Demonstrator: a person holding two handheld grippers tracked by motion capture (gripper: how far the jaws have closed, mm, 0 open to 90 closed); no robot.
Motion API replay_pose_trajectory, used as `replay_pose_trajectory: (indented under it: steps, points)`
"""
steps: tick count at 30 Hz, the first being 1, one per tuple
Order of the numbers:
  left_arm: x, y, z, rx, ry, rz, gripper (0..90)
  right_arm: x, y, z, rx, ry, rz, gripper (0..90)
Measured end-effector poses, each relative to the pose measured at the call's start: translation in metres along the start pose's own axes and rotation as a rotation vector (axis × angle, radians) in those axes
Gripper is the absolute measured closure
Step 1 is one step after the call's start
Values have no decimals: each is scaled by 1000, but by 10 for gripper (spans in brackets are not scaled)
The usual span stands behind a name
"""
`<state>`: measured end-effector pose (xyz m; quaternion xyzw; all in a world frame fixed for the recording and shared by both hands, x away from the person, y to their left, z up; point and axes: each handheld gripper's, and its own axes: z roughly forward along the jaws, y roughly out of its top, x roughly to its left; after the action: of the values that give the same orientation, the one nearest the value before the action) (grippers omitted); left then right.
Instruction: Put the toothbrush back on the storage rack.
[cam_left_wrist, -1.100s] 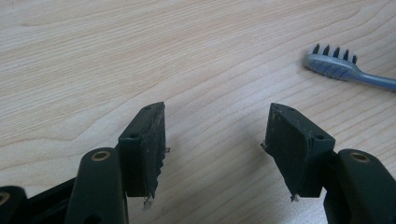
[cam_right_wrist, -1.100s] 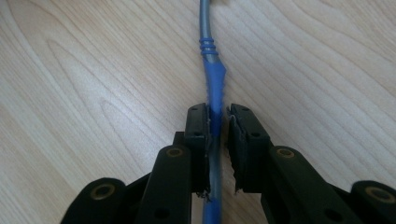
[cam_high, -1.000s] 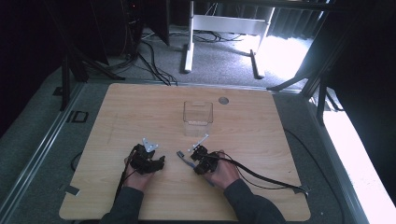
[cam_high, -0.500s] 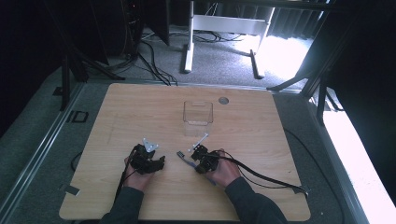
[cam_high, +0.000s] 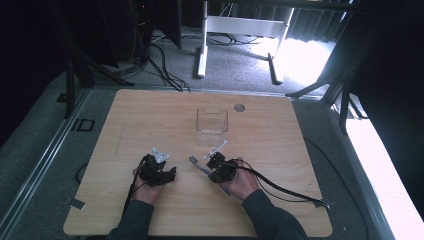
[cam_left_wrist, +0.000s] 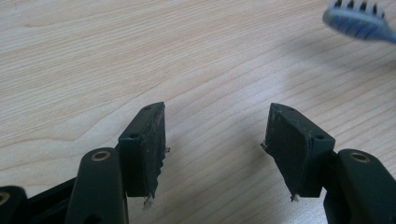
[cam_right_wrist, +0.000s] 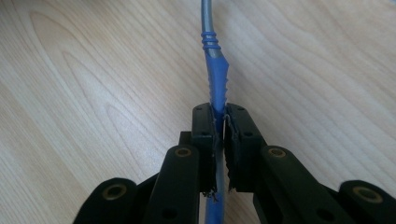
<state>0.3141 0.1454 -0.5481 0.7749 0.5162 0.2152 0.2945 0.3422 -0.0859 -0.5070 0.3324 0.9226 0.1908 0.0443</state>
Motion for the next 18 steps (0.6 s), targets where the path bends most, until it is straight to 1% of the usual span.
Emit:
replay_pose_trajectory:
  steps: [10,18]
  points:
    - [0,0,0,2,0,2,385,-2,1,-9,-73,2,9,827]
    - [0,0,0,3,1,1,385,-5,2,-17,-133,-1,29,827]
